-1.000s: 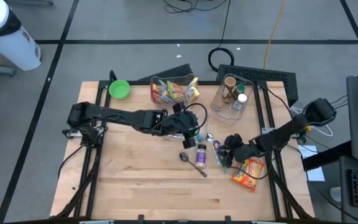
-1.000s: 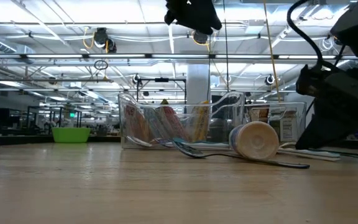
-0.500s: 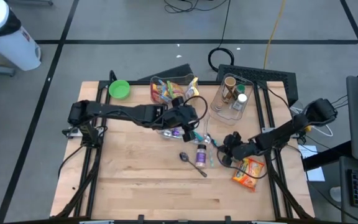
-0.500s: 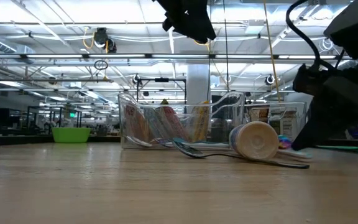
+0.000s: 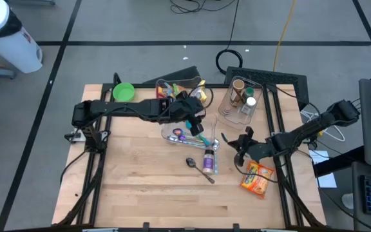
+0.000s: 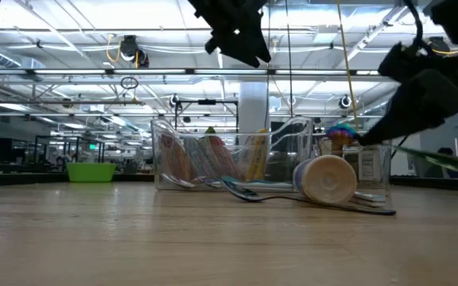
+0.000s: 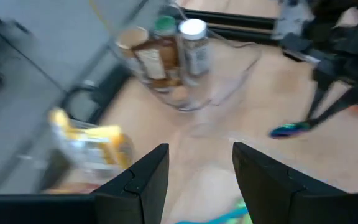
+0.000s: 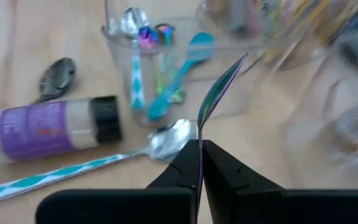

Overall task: Pick & Place Food Item
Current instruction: Put the green spoon into the bottom transparent bin

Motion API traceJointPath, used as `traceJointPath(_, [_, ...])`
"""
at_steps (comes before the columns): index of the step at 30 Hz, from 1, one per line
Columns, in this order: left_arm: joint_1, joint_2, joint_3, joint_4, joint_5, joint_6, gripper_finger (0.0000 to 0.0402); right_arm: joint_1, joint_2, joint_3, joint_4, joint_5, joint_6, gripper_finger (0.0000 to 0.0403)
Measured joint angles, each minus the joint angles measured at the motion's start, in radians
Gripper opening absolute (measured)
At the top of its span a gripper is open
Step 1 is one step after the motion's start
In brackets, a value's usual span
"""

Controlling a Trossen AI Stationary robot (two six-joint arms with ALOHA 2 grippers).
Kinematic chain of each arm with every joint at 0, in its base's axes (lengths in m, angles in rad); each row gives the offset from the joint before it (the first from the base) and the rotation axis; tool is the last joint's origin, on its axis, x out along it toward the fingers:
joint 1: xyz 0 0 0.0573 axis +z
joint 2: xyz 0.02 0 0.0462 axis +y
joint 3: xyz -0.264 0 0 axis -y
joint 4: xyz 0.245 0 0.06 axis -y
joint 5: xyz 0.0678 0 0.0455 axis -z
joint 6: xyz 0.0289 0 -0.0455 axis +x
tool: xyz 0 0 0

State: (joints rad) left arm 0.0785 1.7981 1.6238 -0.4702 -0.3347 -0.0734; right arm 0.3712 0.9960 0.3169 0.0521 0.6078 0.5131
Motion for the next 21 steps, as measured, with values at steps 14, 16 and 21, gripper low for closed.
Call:
traceJointPath(14, [0.091,0.009,0.001,0.113,0.337,-0.387,0.0186,0.023,0.034,0.287,-0.379,0.327,-0.490,0.0001])
traceJointPath(16, [0.091,0.010,0.001,0.111,0.345,-0.457,0.0186,0.039,0.065,0.311,-0.372,0.406,-0.604,0.0001])
traceJointPath(21, [0.090,0.010,0.001,0.125,0.389,-0.575,0.0186,0.075,0.124,0.337,-0.308,0.622,-0.905,0.0000])
